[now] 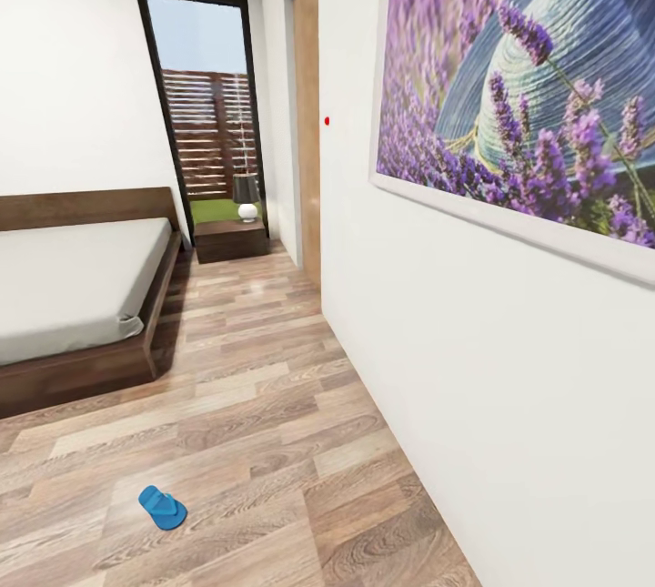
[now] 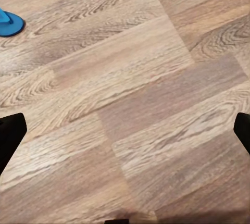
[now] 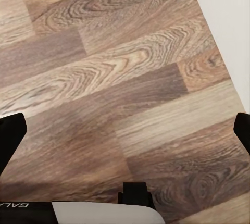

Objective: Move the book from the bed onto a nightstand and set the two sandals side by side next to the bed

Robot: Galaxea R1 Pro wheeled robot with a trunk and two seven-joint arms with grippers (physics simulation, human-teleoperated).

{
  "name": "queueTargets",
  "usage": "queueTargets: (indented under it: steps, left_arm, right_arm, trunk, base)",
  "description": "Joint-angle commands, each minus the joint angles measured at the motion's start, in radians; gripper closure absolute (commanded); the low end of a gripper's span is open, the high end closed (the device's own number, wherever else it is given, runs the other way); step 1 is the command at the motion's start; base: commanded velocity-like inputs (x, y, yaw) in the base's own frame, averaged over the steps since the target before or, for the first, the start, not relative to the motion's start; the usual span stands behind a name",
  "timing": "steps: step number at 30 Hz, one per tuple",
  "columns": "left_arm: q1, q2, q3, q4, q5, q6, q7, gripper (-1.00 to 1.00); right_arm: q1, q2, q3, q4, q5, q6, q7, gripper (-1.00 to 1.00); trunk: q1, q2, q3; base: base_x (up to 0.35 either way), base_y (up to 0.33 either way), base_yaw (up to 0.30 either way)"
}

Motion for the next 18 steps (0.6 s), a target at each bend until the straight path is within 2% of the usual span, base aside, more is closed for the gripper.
queueTargets:
  steps: [1, 9, 18]
  left_arm:
    - [0.000, 0.000, 0.001, 0.000, -0.009, -0.003, 0.000, -1.00]
    - [0.000, 0.000, 0.002, 0.000, -0.009, -0.003, 0.000, -1.00]
    - [0.000, 0.000, 0.001, 0.000, -0.009, -0.003, 0.000, -1.00]
  right_arm:
    - [0.000, 0.000, -0.001, 0.000, 0.000, -0.003, 0.001, -1.00]
    - [0.000, 0.000, -0.002, 0.000, 0.000, -0.003, 0.001, -1.00]
    - [0.000, 0.000, -0.002, 0.001, 0.000, -0.003, 0.001, -1.00]
  trunk:
    - [0.000, 0.000, -0.001]
    - [0.000, 0.000, -0.001]
    - [0.000, 0.000, -0.001]
  base:
    - [0.008, 0.000, 0.000]
    - [0.043, 0.000, 0.000]
    - [0.253, 0.000, 0.000]
